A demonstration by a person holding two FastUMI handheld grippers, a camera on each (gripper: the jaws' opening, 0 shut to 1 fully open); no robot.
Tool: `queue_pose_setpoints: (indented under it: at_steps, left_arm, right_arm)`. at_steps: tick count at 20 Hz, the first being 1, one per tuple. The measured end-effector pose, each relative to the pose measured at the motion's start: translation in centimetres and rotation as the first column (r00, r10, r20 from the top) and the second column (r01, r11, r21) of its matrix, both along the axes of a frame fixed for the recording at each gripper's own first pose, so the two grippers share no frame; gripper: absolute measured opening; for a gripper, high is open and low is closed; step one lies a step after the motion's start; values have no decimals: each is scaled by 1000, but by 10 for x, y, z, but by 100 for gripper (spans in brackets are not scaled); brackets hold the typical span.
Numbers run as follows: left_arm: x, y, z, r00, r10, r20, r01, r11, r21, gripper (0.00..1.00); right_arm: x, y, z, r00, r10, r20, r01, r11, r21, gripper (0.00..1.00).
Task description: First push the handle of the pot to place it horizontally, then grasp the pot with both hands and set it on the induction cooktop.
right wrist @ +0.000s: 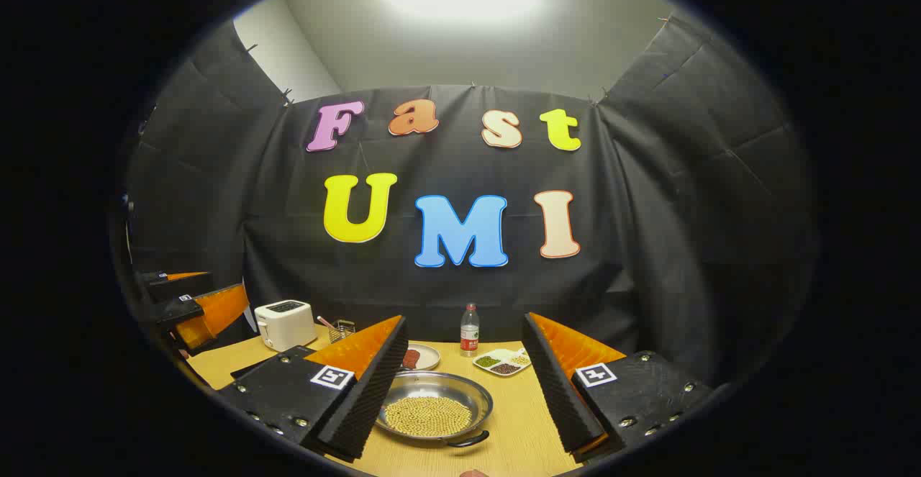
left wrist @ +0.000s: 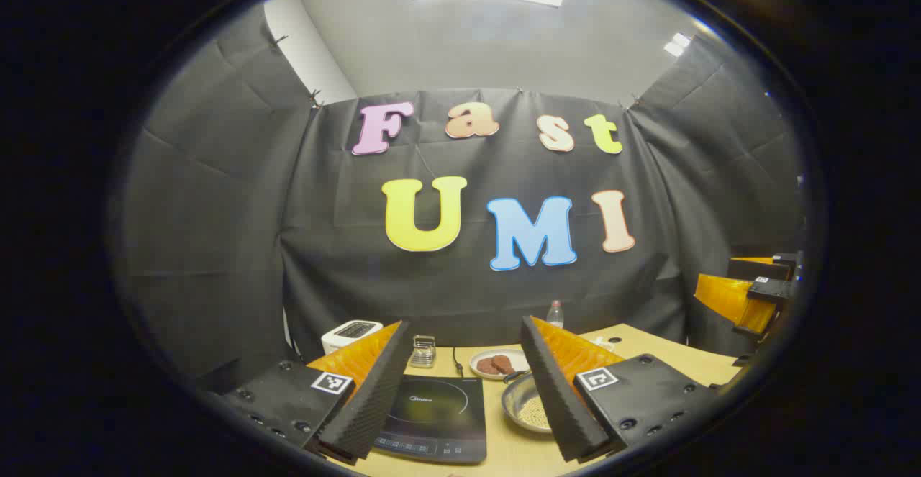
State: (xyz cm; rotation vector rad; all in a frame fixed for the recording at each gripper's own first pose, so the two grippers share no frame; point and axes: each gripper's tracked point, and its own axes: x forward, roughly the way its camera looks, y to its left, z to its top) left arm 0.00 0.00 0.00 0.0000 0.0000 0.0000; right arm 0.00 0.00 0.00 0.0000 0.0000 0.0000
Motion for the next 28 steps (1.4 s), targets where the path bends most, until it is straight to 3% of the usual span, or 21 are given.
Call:
queue_pose_setpoints:
  at_steps: [2,4,23,26,28]
  left_arm:
    - [-3,0,0,1000,1,2,-1,1000,0,94]
    - [-3,1,1,1000,1,4,-1,1000,4,97]
    - [-5,4,-1,1000,0,13,0,1000,20,94]
    - [-4,8,-4,1000,2,9,-3,1000,19,100]
    - [-4,14,-5,1000,7,9,-7,1000,18,94]
  right_arm:
    - [0,-1,0,1000,-3,0,3,1000,0,96]
    - [1,-1,1,1000,-5,4,5,1000,4,96]
    - [7,-3,-13,999,-5,-35,5,1000,2,96]
    - [6,-1,-13,999,-1,-33,1,1000,-11,87]
    - [8,1,-13,999,2,-34,-2,1000,-21,66]
